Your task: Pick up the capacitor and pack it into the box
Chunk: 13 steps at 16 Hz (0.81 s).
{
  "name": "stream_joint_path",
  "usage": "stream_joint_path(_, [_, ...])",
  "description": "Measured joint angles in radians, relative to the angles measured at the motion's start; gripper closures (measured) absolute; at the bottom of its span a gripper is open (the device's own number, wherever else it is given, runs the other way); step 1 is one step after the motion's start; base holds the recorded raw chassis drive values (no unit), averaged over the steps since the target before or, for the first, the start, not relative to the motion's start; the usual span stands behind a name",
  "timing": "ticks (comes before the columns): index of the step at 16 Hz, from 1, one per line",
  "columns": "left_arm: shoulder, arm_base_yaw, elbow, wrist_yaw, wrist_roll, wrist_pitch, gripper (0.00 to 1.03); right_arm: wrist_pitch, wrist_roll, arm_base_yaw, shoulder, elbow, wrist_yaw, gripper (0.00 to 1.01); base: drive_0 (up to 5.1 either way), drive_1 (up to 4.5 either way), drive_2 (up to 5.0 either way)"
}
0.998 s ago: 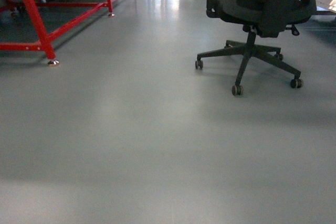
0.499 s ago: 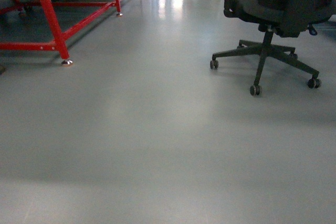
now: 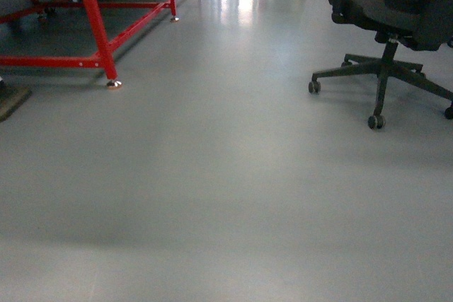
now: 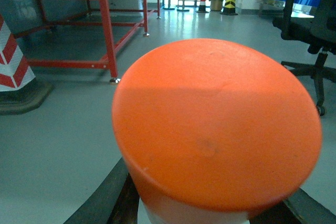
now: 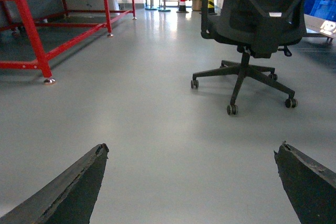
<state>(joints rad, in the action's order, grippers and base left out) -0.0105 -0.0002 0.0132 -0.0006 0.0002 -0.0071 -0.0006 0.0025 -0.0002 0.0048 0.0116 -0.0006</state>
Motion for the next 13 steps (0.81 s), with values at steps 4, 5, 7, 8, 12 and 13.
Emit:
stream_joint_path(4, [0.0, 0.0, 0.0, 0.0, 0.0, 0.002, 0.59, -0.006, 0.0, 0.0, 0.0, 0.0, 0.0, 0.03, -5.0, 2.47, 2.5])
stream_joint_path(5, [0.0, 0.0, 0.0, -0.001, 0.0, 0.0, 0.59, -0.002, 0.0, 0.0, 0.0, 0.0, 0.0, 0.03, -5.0, 2.47, 2.5])
stream_joint_path(7, [0.0, 0.0, 0.0, 0.0, 0.0, 0.0, 0.59, -0.006, 0.0, 0.0, 0.0, 0.0, 0.0, 0.03, -5.0, 2.42, 2.4])
stream_joint_path(8, [0.0, 0.0, 0.0, 0.001, 0.0, -0.001, 0.59, -0.003, 0.0, 0.0, 0.0, 0.0, 0.0, 0.03, -5.1, 2.37, 2.4])
stream_joint_path(12, [0.0, 0.0, 0.0, -0.001, 0.0, -0.001, 0.59, -0.005, 0.0, 0.0, 0.0, 0.0, 0.001, 0.03, -5.1, 2.34, 2.3])
stream_joint_path(13, [0.0, 0.0, 0.0, 0.0, 0.0, 0.004, 0.59, -0.004, 0.0, 0.0, 0.0, 0.0, 0.001, 0.03, -5.1, 2.34, 2.3])
